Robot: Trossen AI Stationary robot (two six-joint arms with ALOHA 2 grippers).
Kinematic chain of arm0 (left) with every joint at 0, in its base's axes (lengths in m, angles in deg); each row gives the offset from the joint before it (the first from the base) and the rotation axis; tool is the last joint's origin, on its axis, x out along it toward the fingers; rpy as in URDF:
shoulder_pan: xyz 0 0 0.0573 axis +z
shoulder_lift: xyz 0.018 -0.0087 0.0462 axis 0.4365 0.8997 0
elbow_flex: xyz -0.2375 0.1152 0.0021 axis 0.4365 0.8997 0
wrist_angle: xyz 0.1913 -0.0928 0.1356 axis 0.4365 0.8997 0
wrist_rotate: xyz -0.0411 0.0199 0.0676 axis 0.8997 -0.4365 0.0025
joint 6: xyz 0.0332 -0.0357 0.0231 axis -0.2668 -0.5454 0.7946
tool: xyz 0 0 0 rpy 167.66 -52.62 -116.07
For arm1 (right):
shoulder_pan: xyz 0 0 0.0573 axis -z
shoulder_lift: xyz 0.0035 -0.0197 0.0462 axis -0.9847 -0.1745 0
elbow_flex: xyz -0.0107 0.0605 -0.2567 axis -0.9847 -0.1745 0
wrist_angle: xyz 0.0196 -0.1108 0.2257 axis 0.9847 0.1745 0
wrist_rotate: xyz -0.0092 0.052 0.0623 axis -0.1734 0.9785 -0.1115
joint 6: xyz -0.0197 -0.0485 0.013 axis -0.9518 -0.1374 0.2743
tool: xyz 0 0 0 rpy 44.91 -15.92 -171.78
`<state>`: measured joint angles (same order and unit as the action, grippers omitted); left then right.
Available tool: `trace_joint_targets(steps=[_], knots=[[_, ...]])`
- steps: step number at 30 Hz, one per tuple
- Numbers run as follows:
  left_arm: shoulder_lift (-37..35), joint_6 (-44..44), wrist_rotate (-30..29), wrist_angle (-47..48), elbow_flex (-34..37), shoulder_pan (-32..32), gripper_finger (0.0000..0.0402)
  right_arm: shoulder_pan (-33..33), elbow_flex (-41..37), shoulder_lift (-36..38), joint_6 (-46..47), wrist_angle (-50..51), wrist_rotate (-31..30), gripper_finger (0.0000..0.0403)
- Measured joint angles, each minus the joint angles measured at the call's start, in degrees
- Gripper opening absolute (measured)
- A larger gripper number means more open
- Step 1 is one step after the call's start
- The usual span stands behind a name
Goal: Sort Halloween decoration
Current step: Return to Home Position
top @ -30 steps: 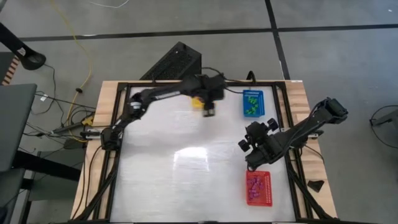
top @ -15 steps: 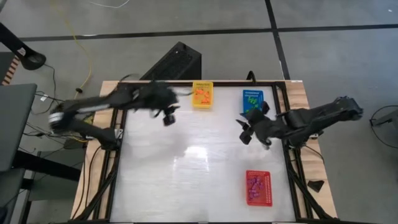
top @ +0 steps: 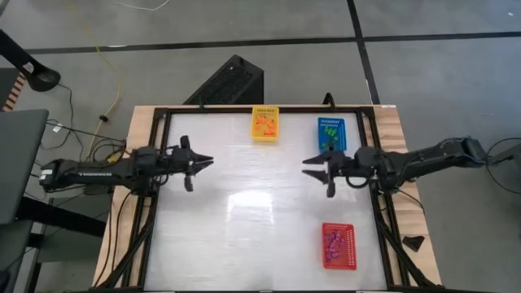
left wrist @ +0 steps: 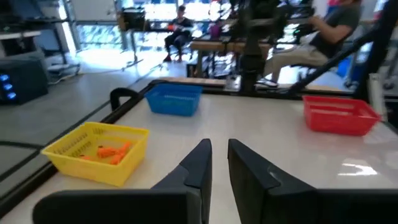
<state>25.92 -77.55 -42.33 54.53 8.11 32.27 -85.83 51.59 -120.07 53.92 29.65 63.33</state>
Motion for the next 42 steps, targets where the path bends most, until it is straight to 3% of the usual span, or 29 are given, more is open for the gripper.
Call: trace_joint_targets(steps=[8,14,27,42], knots=[[-15.9,-1.0,1.6,3.0,8.4,0.0,0.0024,4.8,-14.6,12.7,8.4,-6.6,0.0,0.0175],[-22.7,-1.3,-1.6,3.9,10.5,0.0,0.0018,5.4,-24.3,18.4,9.8,-13.9,-4.4,0.0175],[-23.1,-0.6,-4.1,11.5,10.6,0.0,0.0018,5.8,-24.2,19.6,17.3,-7.0,-4.5,0.0175],[-22.8,-1.7,-2.8,15.6,10.2,0.0,0.0018,5.8,-24.3,19.6,17.5,5.1,-4.5,0.0175]])
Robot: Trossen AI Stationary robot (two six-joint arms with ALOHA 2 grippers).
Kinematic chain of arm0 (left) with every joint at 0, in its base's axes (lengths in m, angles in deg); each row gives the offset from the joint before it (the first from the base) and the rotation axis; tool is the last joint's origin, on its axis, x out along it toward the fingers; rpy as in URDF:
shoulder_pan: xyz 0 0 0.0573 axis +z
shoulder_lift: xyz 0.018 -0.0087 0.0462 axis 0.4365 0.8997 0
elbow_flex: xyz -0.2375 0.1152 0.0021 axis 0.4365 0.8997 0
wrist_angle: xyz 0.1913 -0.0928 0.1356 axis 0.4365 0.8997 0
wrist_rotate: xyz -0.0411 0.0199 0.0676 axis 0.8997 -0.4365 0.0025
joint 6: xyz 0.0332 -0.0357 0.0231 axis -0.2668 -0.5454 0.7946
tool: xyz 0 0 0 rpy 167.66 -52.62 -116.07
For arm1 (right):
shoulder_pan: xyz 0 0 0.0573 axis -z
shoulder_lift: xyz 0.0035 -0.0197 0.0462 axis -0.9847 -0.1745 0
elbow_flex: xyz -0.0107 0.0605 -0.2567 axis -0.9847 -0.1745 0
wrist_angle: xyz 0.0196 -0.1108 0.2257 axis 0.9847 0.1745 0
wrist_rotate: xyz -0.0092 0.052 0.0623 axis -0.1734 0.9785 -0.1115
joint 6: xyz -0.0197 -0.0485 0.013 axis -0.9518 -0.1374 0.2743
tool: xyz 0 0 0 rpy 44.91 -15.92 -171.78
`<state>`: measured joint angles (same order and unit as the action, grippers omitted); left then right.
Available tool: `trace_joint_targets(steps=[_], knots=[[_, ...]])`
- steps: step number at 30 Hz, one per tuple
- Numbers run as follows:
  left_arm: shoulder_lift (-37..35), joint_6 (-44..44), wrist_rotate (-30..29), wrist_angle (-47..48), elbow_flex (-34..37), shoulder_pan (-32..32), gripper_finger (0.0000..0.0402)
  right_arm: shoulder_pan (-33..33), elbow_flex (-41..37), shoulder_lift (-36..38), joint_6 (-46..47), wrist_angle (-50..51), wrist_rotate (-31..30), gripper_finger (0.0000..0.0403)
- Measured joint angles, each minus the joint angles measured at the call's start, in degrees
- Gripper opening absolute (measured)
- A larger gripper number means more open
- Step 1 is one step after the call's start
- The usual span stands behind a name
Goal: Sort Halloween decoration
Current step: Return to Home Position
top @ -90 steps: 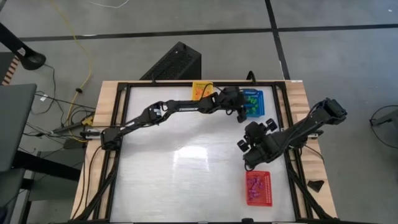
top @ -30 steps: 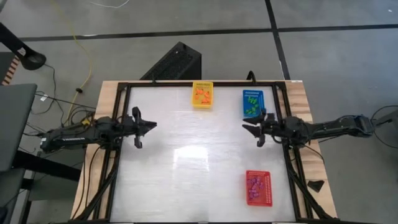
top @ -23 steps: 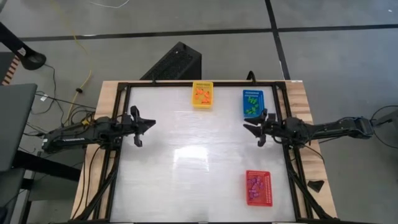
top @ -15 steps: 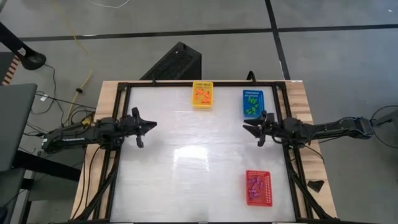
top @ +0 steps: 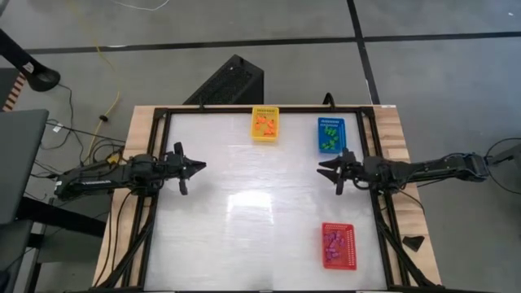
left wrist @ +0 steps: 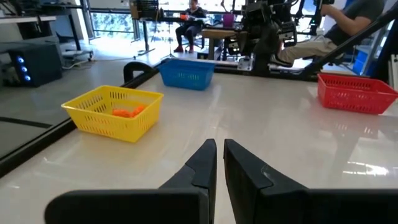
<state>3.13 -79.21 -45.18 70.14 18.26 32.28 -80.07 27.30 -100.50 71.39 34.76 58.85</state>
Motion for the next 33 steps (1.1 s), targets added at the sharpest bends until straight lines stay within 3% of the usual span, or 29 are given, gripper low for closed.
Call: trace_joint_targets(steps=[13,33], knots=[[0.0,0.0,0.0,0.2,-0.1,0.0,0.0018,0.0,0.0,0.0,-0.1,7.1,0.0,0.0175],[0.0,0.0,-0.1,0.3,-0.1,0.0,0.0018,0.0,0.0,0.0,-0.1,7.4,0.0,0.0175]])
